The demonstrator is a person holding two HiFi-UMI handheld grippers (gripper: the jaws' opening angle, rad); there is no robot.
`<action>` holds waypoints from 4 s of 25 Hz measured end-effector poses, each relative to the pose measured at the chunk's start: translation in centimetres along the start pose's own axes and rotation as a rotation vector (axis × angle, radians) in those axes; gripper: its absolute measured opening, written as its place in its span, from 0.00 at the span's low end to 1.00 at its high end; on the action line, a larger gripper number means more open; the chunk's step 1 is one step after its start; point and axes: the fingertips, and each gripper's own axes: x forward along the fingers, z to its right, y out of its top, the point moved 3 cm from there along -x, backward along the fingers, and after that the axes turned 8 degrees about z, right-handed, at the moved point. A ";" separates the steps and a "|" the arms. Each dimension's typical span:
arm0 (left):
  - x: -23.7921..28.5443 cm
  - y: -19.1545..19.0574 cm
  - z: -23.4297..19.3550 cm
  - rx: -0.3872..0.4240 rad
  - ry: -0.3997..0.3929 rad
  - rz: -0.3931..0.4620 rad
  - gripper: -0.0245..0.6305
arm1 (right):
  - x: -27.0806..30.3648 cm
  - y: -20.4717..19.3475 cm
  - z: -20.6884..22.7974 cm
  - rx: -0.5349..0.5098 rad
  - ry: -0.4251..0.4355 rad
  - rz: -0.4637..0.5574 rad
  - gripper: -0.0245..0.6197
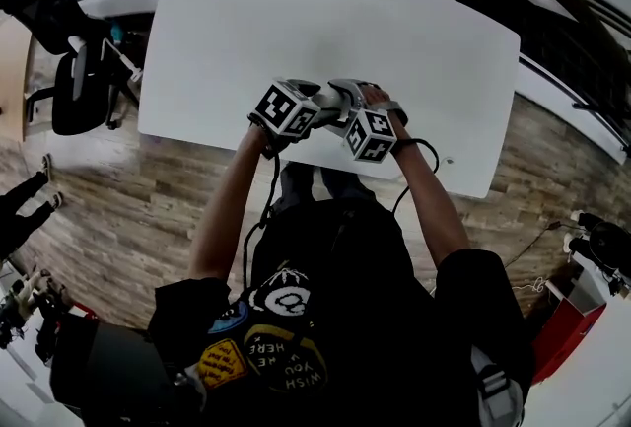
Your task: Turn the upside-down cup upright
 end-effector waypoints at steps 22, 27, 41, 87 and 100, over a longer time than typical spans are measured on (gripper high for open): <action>-6.5 2.5 -2.1 -0.174 -0.159 0.501 0.49 | -4.9 3.2 1.4 0.766 0.238 0.779 0.11; -7.3 0.4 -4.9 -0.043 0.128 0.452 0.30 | -3.3 1.3 2.7 0.715 0.097 0.572 0.09; -9.3 -3.7 -5.4 -0.050 0.297 0.465 0.04 | 8.1 -1.5 6.4 -0.033 0.107 -0.294 0.09; -7.9 -13.5 14.4 0.072 0.282 0.491 0.04 | -13.3 3.6 -16.7 1.300 -0.206 0.815 0.03; -10.1 -21.4 33.7 0.059 0.452 0.675 0.04 | -23.8 4.1 -32.6 0.921 -0.384 0.728 0.03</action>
